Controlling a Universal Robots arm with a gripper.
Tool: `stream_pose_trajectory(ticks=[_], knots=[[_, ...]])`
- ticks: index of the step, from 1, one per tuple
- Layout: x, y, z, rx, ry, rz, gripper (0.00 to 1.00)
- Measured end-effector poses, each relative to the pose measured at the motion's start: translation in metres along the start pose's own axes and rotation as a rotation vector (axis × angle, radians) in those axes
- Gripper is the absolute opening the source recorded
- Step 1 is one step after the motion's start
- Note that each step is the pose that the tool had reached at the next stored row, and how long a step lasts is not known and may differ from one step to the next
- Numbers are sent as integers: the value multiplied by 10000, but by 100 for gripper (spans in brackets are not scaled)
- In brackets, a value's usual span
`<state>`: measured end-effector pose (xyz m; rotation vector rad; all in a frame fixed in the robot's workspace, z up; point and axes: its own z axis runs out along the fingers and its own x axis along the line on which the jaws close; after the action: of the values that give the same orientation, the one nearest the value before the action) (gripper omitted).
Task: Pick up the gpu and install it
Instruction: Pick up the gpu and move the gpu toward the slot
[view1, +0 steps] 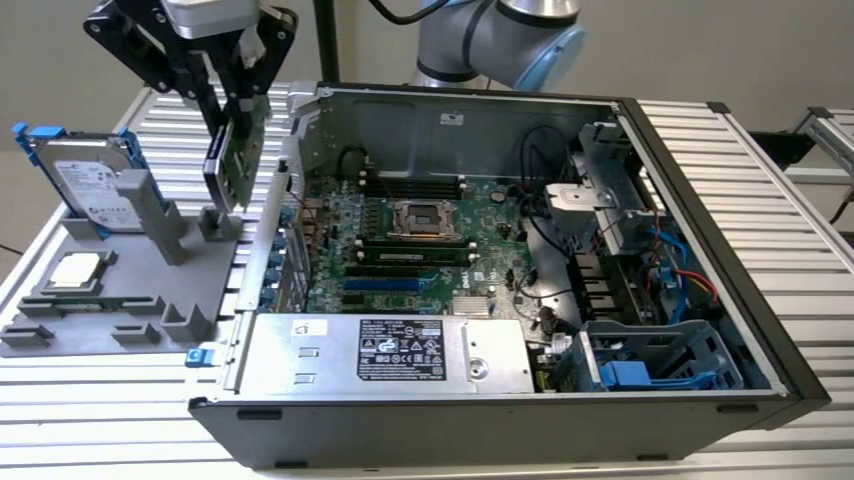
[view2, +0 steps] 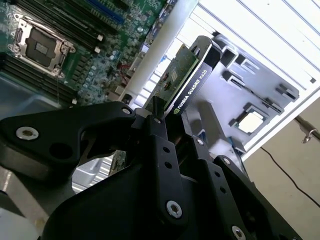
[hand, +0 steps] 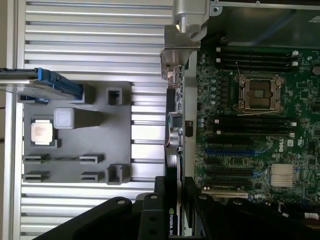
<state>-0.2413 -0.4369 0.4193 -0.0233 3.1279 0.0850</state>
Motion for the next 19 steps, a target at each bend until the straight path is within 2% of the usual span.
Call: stream_pose_trajectory(ticks=[19], knots=[[-252,-4,3,1,19,1,0]])
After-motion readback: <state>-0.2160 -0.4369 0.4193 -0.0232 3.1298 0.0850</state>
